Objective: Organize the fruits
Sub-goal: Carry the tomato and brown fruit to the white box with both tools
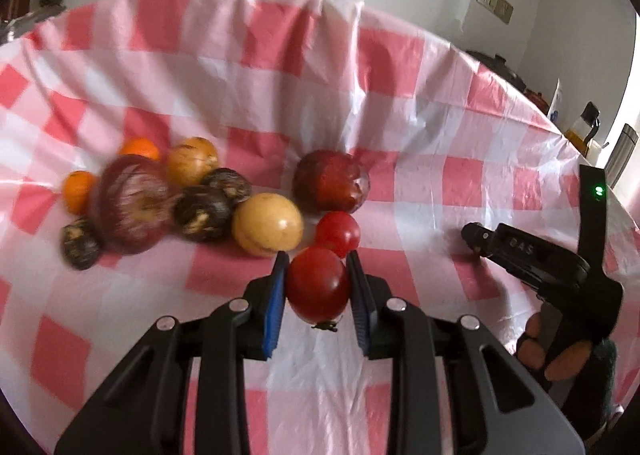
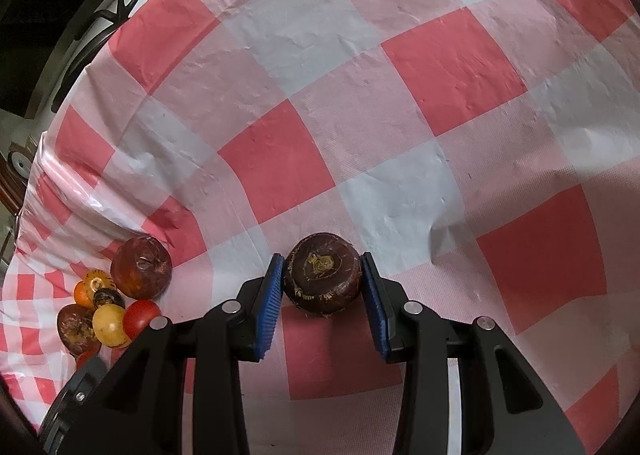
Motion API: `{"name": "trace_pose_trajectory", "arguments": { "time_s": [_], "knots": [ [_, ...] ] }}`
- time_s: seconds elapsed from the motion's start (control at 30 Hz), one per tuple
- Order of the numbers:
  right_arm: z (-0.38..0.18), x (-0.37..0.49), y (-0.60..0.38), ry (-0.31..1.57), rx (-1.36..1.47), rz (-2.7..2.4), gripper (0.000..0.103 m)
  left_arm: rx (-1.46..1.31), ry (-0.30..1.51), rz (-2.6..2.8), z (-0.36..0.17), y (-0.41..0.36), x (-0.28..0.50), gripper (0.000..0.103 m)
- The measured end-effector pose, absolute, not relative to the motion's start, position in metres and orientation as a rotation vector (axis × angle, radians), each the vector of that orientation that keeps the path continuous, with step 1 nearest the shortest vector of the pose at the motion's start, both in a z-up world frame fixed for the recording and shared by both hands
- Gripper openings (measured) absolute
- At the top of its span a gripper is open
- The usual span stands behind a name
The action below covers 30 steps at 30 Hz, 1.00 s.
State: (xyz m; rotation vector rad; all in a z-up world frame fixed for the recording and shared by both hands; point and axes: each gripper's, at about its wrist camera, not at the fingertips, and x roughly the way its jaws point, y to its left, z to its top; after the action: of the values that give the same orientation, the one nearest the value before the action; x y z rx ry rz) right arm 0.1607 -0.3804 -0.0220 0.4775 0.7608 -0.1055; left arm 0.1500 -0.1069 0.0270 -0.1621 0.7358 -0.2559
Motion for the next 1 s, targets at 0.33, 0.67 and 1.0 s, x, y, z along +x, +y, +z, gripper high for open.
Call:
{"name": "trace_pose_trajectory", "arguments": {
  "time_s": [0.33,0.67,1.0],
  "knots": [
    [-0.015,0.128,-0.343,0.712,0.45,-0.051,0.038,-0.244,0.707,-0.147,0.028,-0.033,0.07,0.029],
    [0.008,0.004,-0.187,0.734,0.333,0.259,0.038,-0.315,0.63,-0.042,0.045,0.038,0.005,0.029],
    [0.004,-0.103,-0.068,0.811,0.126,0.499,0.038,-0.218,0.625,0.056,0.04,0.107,-0.102,0.029]
  ]
}}
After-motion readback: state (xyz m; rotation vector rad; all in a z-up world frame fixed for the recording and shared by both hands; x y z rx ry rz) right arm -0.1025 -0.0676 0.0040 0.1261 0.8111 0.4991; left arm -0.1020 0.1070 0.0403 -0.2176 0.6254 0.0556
